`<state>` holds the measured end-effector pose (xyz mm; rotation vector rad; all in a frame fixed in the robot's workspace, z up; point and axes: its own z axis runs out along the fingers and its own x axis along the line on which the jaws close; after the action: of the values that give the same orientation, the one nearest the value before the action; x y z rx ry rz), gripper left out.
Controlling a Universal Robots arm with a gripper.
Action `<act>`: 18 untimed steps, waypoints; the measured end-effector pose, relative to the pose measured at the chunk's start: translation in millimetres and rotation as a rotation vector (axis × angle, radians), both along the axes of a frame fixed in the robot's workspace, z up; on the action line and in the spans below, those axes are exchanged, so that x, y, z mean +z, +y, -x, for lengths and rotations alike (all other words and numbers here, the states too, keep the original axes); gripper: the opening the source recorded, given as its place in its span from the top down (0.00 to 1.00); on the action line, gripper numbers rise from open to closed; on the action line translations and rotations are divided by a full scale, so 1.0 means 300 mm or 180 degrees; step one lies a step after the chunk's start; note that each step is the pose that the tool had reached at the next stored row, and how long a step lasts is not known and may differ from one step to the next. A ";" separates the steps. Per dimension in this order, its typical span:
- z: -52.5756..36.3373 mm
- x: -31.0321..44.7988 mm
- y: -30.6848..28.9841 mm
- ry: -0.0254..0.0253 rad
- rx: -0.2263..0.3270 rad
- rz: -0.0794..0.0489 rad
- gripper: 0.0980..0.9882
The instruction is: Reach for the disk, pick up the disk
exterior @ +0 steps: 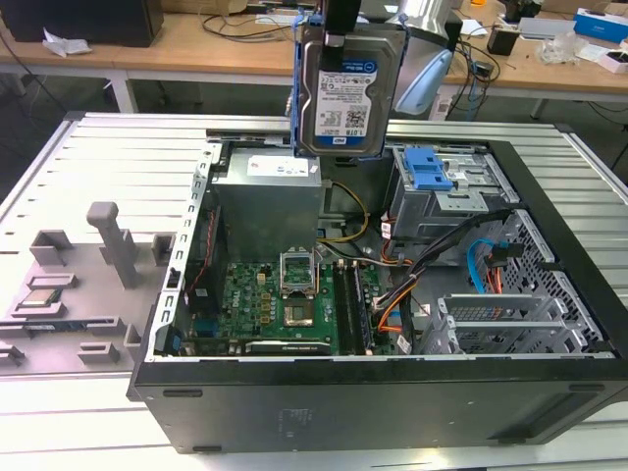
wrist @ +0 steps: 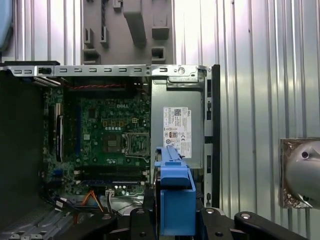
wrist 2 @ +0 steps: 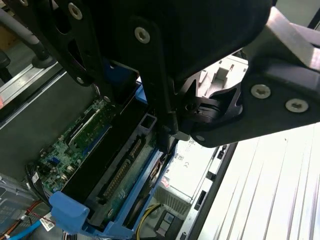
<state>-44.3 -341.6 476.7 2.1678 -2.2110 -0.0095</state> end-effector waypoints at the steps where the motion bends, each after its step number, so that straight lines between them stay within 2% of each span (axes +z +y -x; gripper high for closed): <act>1: -0.006 -0.005 0.000 0.0000 0.0000 0.0000 0.70; 6: -0.016 -0.022 0.000 0.0000 0.0000 0.0000 0.70; 14: -0.017 -0.022 -0.001 0.0000 0.0000 0.0001 0.70; 18: -0.017 -0.022 -0.018 0.0000 0.0000 0.0001 0.70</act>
<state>-39.4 -346.9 470.1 2.1675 -2.2109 -0.0093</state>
